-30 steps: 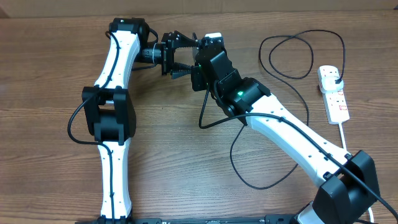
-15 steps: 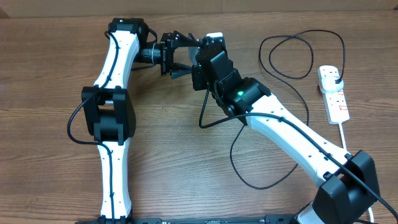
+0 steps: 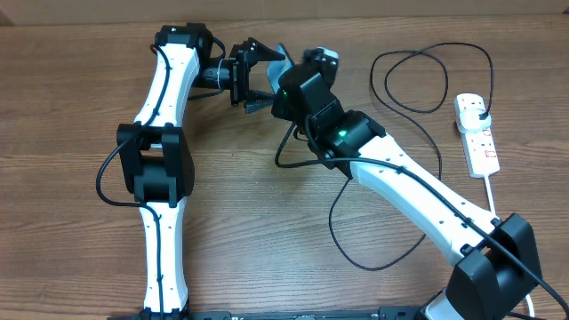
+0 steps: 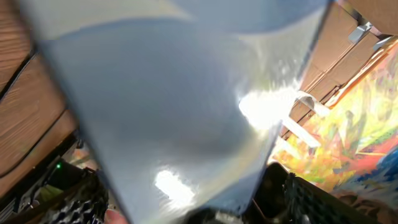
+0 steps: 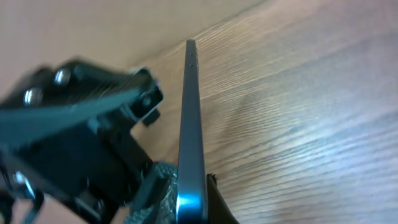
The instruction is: Plug charger to phone and switch on socket
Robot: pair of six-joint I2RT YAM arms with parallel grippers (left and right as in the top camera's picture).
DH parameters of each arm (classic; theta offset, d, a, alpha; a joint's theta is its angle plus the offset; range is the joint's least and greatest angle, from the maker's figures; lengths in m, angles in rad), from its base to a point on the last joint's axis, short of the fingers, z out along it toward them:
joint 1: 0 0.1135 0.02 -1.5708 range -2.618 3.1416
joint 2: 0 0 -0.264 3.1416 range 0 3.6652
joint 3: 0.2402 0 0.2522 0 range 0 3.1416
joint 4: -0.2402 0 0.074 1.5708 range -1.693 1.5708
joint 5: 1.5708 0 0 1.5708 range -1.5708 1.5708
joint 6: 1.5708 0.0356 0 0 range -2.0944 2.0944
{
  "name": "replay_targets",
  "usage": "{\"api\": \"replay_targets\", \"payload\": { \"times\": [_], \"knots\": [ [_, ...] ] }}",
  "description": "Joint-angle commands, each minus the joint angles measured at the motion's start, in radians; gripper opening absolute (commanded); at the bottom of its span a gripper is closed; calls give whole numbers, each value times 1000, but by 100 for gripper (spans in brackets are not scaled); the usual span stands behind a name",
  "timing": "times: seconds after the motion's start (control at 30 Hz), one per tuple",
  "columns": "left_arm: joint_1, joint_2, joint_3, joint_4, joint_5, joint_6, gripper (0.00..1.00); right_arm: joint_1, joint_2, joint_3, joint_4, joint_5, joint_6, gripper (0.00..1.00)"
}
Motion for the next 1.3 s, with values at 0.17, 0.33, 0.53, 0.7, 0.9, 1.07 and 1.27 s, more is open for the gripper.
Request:
{"api": "replay_targets", "payload": {
  "times": [0.17,0.33,0.53,0.7,0.9,1.07,1.27],
  "knots": [
    [-1,2,26,68,25,-103,72,4,-21,35,18,130,780,4],
    [-5,2,26,173,-48,-287,63,4,-21,35,18,118,1032,4],
    [-26,2,26,288,-50,-420,55,4,-21,35,24,81,1125,4],
    [-41,2,26,351,-50,-499,47,4,-21,35,26,81,1125,4],
    [-45,2,26,366,-63,-511,45,4,-21,35,25,81,1125,4],
    [-45,2,26,366,-124,-511,44,4,-21,35,18,65,1124,4],
    [-46,2,26,366,-121,-511,41,4,-20,35,10,44,1124,4]
  ]
}}
